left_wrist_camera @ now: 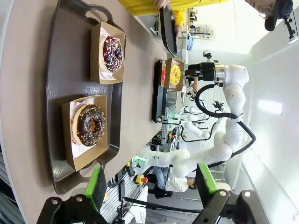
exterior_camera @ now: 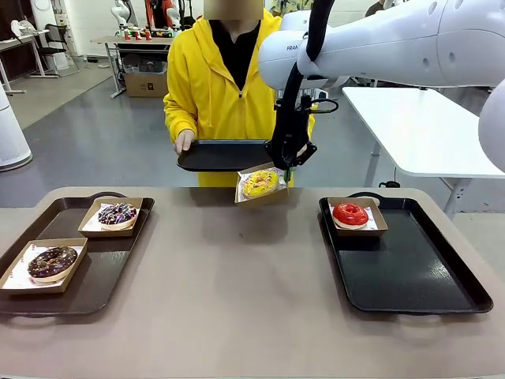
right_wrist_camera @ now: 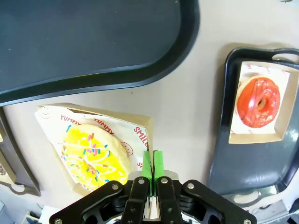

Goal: Individually package the donuts and arrange them on the tray.
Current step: Place the picked Paper togo box on the Handle tray.

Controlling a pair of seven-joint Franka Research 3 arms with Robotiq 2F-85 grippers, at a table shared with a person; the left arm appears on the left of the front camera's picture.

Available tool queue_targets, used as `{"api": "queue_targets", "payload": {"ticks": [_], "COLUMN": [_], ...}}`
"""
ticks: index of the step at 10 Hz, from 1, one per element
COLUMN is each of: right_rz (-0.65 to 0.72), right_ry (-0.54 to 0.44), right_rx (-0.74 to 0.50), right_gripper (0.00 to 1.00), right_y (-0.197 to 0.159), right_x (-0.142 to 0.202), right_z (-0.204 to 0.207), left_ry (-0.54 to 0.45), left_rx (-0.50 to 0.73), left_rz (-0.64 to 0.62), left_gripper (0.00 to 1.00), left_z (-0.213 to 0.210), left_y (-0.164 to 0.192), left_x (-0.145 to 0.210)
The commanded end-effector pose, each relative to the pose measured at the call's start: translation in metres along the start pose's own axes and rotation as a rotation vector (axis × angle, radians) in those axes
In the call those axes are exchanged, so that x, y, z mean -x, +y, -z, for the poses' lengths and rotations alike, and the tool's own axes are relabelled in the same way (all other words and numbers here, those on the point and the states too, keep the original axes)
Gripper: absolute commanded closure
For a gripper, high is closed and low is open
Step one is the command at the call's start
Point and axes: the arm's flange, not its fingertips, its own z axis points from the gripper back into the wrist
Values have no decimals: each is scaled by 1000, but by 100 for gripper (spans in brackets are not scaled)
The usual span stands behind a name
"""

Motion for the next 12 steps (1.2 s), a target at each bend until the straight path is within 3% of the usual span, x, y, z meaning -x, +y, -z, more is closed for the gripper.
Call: {"api": "queue_targets", "payload": {"ticks": [1, 6, 8, 12], "right_rz": [6, 0, -81, -60], "right_ry": [6, 0, -16, -90], "right_rx": [-11, 0, 0, -16], "right_gripper": [100, 98, 98, 98], "right_y": [-3, 0, -17, -80], "right_x": [2, 0, 38, 122], "right_z": [-1, 0, -16, -59], "left_ry": [-1, -1, -1, -1], "left_rx": [-8, -8, -8, -8], "left_rz": [18, 18, 18, 18], "left_gripper": [0, 0, 0, 0], "left_z": [0, 0, 0, 0], "left_y": [-2, -2, -2, -2], "left_x": [4, 4, 4, 4]}}
